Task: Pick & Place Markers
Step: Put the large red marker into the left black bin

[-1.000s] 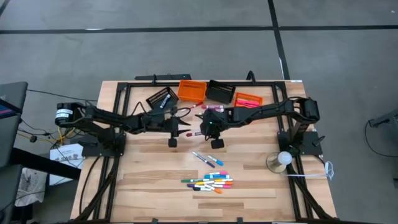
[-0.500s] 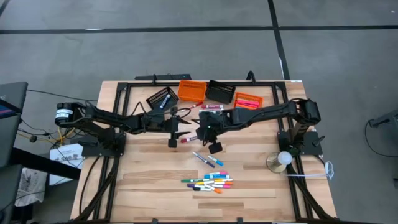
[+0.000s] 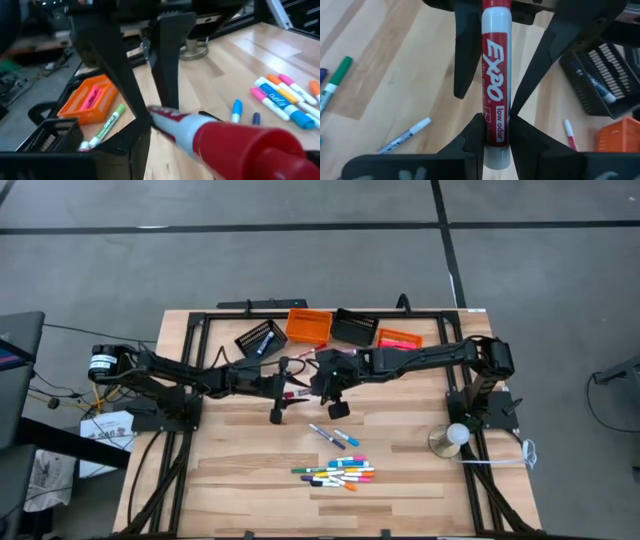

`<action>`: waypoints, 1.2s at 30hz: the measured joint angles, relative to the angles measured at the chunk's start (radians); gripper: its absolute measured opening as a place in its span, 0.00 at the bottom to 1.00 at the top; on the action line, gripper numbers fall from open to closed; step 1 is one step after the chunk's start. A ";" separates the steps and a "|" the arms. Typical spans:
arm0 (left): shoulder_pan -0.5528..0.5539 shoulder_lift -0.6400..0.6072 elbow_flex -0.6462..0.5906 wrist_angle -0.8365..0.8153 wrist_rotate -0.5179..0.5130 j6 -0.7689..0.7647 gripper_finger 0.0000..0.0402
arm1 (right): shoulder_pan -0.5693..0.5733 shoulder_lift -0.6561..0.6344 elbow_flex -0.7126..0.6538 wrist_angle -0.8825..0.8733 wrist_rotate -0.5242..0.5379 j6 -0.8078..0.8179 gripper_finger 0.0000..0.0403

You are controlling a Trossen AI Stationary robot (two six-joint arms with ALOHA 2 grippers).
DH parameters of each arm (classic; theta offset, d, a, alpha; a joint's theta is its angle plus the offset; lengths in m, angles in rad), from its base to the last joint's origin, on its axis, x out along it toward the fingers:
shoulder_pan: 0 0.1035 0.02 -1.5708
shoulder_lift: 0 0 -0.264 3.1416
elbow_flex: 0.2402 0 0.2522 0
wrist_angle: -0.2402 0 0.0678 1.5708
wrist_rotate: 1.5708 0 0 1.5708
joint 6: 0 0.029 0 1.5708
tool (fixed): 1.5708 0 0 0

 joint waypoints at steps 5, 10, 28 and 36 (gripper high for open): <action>-0.009 0.000 -0.002 0.031 0.010 0.003 0.41 | 0.001 0.001 -0.001 0.014 0.000 0.002 0.15; -0.011 0.000 0.002 0.095 0.033 0.001 0.41 | 0.000 0.003 0.000 0.044 0.004 -0.001 0.15; -0.011 -0.003 0.003 0.111 0.027 -0.007 0.29 | 0.039 -0.029 -0.002 0.052 0.021 -0.016 0.15; -0.011 -0.001 0.004 0.104 0.018 -0.006 0.33 | 0.053 -0.061 -0.002 0.017 0.066 -0.015 0.15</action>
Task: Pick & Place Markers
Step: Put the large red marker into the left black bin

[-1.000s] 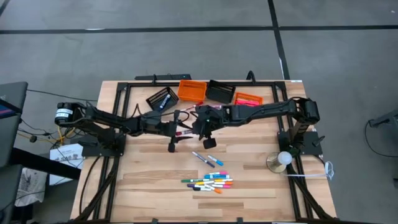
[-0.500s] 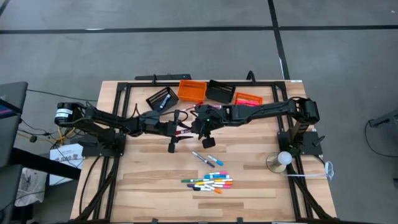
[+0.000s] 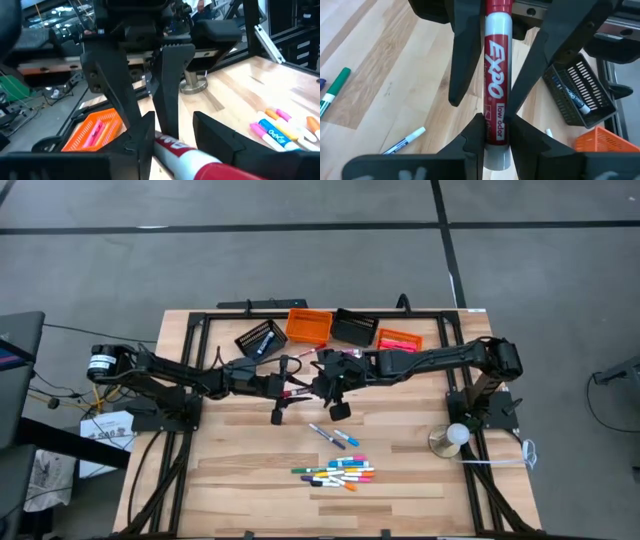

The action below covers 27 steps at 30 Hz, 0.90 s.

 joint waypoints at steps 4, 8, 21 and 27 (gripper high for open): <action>0.000 0.000 -0.001 0.011 -0.007 0.002 0.36 | 0.000 -0.005 0.000 -0.002 0.006 0.001 0.15; 0.000 0.001 -0.003 0.019 -0.026 0.014 0.42 | 0.000 -0.006 0.000 0.000 0.012 -0.006 0.15; -0.024 -0.007 -0.004 0.020 -0.064 0.006 0.46 | 0.010 -0.008 0.000 0.003 0.018 -0.004 0.15; -0.025 -0.008 -0.003 0.029 -0.063 0.009 0.43 | 0.038 -0.024 0.000 -0.006 0.076 -0.001 0.15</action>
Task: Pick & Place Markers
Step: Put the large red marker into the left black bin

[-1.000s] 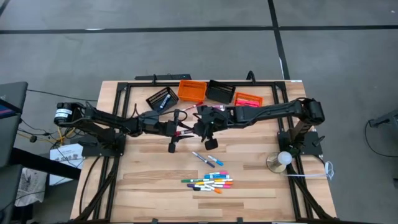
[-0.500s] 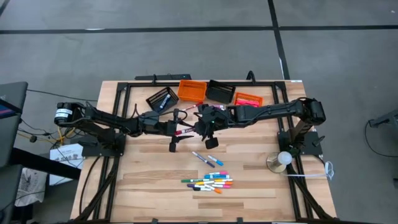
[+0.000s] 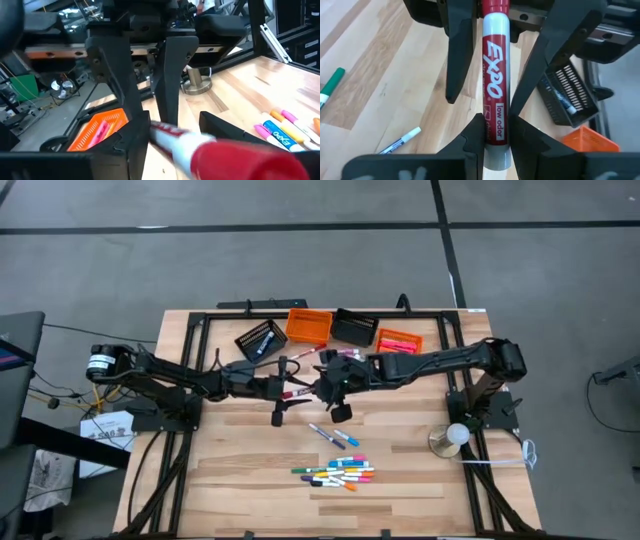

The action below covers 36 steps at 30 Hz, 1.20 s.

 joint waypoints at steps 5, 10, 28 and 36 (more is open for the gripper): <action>0.000 -0.002 0.002 0.007 -0.001 0.000 0.43 | 0.015 -0.032 0.000 -0.014 0.020 0.003 0.15; -0.011 -0.001 0.000 0.056 0.005 -0.001 0.42 | 0.014 -0.045 0.000 -0.012 0.019 0.024 0.15; -0.034 0.002 -0.002 0.292 0.097 0.021 0.42 | 0.026 -0.059 0.004 0.113 0.018 -0.024 0.15; -0.034 0.002 0.000 0.316 0.119 0.021 0.42 | 0.020 -0.059 0.004 0.117 0.019 -0.029 0.15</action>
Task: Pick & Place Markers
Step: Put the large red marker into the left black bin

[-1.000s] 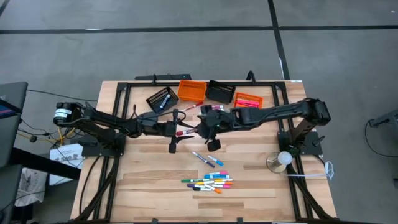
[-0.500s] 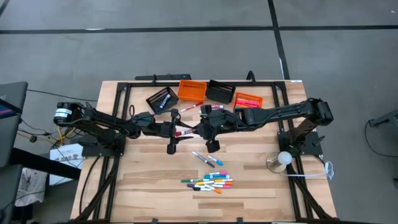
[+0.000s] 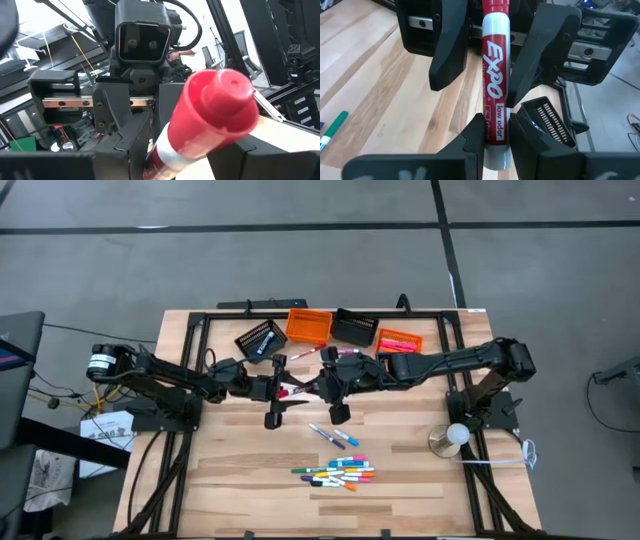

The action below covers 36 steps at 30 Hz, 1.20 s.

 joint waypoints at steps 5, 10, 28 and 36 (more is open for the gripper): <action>-0.001 -0.001 0.000 0.000 0.004 0.000 0.42 | 0.016 -0.007 -0.001 -0.011 0.006 -0.001 0.15; -0.001 -0.001 0.000 0.006 0.003 0.000 0.37 | 0.041 -0.029 -0.002 -0.031 0.057 -0.008 0.15; 0.000 -0.002 0.000 0.017 -0.011 0.001 0.22 | 0.034 -0.031 -0.002 -0.027 0.049 0.010 0.19; 0.000 -0.002 0.001 0.021 -0.067 -0.003 0.22 | 0.034 -0.055 -0.003 -0.069 0.120 0.015 0.33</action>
